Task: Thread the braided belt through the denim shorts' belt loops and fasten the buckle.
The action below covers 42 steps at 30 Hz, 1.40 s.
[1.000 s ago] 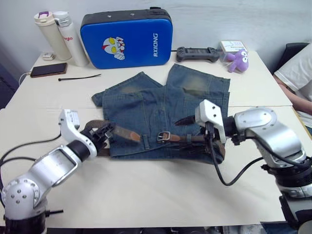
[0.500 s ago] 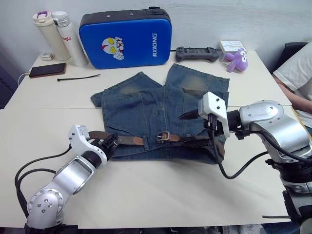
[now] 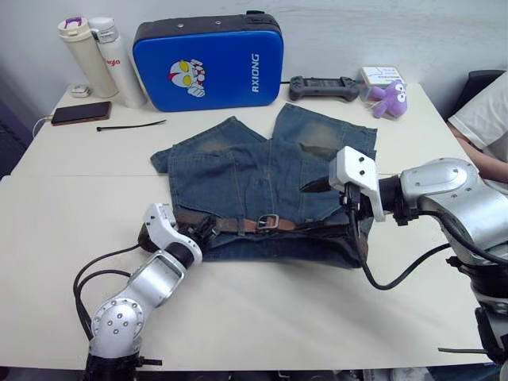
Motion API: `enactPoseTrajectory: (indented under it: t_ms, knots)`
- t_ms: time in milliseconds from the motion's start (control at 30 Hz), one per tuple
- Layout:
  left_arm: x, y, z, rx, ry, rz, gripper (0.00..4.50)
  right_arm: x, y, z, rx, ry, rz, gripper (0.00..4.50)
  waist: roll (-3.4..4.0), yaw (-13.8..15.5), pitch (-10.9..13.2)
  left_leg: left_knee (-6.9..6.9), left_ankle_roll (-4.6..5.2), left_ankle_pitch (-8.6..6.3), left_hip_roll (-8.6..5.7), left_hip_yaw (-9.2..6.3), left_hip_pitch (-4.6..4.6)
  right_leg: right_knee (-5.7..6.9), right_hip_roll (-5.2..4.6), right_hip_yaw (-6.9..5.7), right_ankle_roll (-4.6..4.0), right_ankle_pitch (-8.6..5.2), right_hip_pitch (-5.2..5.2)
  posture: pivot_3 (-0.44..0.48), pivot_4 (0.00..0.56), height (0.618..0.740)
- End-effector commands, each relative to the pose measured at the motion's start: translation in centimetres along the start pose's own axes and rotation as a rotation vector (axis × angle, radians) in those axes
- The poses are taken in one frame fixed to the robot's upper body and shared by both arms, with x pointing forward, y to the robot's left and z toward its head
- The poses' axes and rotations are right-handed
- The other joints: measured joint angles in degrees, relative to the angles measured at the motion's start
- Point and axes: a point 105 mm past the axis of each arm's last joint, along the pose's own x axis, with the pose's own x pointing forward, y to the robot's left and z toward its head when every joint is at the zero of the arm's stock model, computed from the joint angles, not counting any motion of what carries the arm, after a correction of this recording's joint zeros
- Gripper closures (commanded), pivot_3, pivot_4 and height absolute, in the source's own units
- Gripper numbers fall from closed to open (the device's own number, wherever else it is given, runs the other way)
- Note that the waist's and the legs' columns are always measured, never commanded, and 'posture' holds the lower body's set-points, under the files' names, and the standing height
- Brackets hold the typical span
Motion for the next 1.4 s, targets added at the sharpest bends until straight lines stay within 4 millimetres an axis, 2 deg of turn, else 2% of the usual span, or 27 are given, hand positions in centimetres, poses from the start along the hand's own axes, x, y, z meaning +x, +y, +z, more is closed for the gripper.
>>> enactPoseTrajectory:
  t_ms: [33, 400, 533, 733, 800, 967, 1133, 1267, 1300, 1333, 1367, 1400]
  knots:
    - [0.9, -1.3, -0.7, 0.043, 0.042, -0.062, 4.5, -0.8, 0.3, 1.4, -0.063, -0.014, -0.022, 0.06, 0.0, 0.1, 0.0, 0.0, 0.0, 0.0, 0.0, -0.01, 0.0, 0.0, 0.01, -0.01, 0.0, 0.0, 0.0, 0.0, 0.15, 0.74]
    - [1.8, -0.7, -3.1, 0.093, 0.222, -0.032, 4.5, 0.0, 1.1, 0.4, -0.085, 0.004, -0.038, 0.06, 0.0, 1.1, 0.0, 0.0, -0.01, 0.0, 0.0, -0.03, 0.0, -0.04, 0.0, -0.01, 0.04, 0.02, 0.02, 0.0, 0.15, 0.74]
    - [1.7, -1.1, -2.8, 0.145, 0.239, -0.053, 4.5, 0.1, 1.1, -0.1, -0.091, 0.009, -0.045, 0.06, 0.0, 1.2, 0.0, 0.0, -0.01, 0.0, -0.01, -0.04, -0.01, -0.07, 0.0, -0.02, 0.04, 0.02, 0.03, 0.0, 0.15, 0.74]
    - [1.6, -0.7, -2.5, 0.27, 0.351, -0.106, 4.5, 0.4, 1.2, -0.9, -0.097, 0.022, -0.046, 0.06, 0.0, 1.1, 0.0, 0.0, -0.05, 0.02, 0.0, -0.07, 0.0, -0.06, 0.02, -0.04, 0.04, 0.02, 0.03, 0.0, 0.15, 0.74]
    - [1.8, -1.0, -3.0, 0.312, 0.399, -0.135, 4.5, 0.5, 1.2, -1.1, -0.102, 0.028, -0.044, 0.06, 0.0, 1.1, 0.0, 0.0, -0.05, 0.02, 0.0, -0.07, 0.01, -0.06, 0.02, -0.04, 0.04, 0.02, 0.03, 0.0, 0.15, 0.74]
    - [1.9, -3.3, -4.4, 0.338, 0.48, -0.252, 4.5, 1.0, 1.8, -1.5, -0.118, 0.042, -0.031, 0.06, 0.0, 1.3, 0.0, 0.0, -0.03, 0.01, -0.02, -0.13, -0.05, -0.16, -0.02, -0.09, 0.07, 0.03, 0.07, 0.0, 0.15, 0.74]
    - [2.1, -3.5, -4.3, 0.359, 0.494, -0.261, 4.5, 2.7, 3.8, -3.2, -0.233, 0.102, 0.01, 0.06, 0.0, 1.1, 0.0, -0.02, -0.03, 0.01, -0.04, -0.15, -0.06, -0.18, -0.03, -0.12, 0.09, 0.03, 0.06, 0.0, 0.15, 0.74]
    - [2.0, -2.5, -3.7, 0.368, 0.493, -0.225, 4.5, 4.1, 4.8, -3.7, -0.375, 0.1, 0.014, 0.06, 0.0, 1.1, 0.0, -0.02, -0.08, 0.02, -0.04, -0.15, -0.04, -0.15, -0.01, -0.11, 0.09, 0.03, 0.05, 0.0, 0.15, 0.74]
    - [2.0, -2.3, -3.6, 0.368, 0.493, -0.221, 4.5, 4.4, 4.7, -3.8, -0.406, 0.097, 0.0, 0.44, 0.0, 1.0, 0.0, -0.02, -0.09, 0.03, -0.04, -0.15, -0.04, -0.14, 0.0, -0.11, 0.09, 0.03, 0.05, 0.0, 0.15, 0.74]
    - [2.0, -2.3, -3.6, 0.368, 0.494, -0.218, 4.5, 4.6, 4.7, -3.9, -0.428, 0.095, -0.009, 0.57, 0.0, 0.9, 0.0, -0.02, -0.1, 0.03, -0.04, -0.15, -0.03, -0.14, 0.0, -0.1, 0.09, 0.03, 0.05, 0.0, 0.15, 0.74]
    - [2.0, -2.2, -3.5, 0.368, 0.494, -0.217, 4.5, 4.8, 4.6, -4.0, -0.448, 0.096, -0.017, 0.89, 0.0, 0.9, 0.0, -0.02, -0.12, 0.04, -0.03, -0.14, -0.02, -0.13, 0.02, -0.09, 0.09, 0.03, 0.05, 0.0, 0.15, 0.74]
    - [2.0, -2.2, -3.5, 0.368, 0.494, -0.216, 4.5, 4.9, 4.6, -4.1, -0.461, 0.096, -0.022, 1.37, 0.0, 0.9, 0.0, -0.02, -0.14, 0.04, -0.03, -0.15, -0.01, -0.12, 0.03, -0.09, 0.09, 0.03, 0.05, 0.0, 0.15, 0.74]
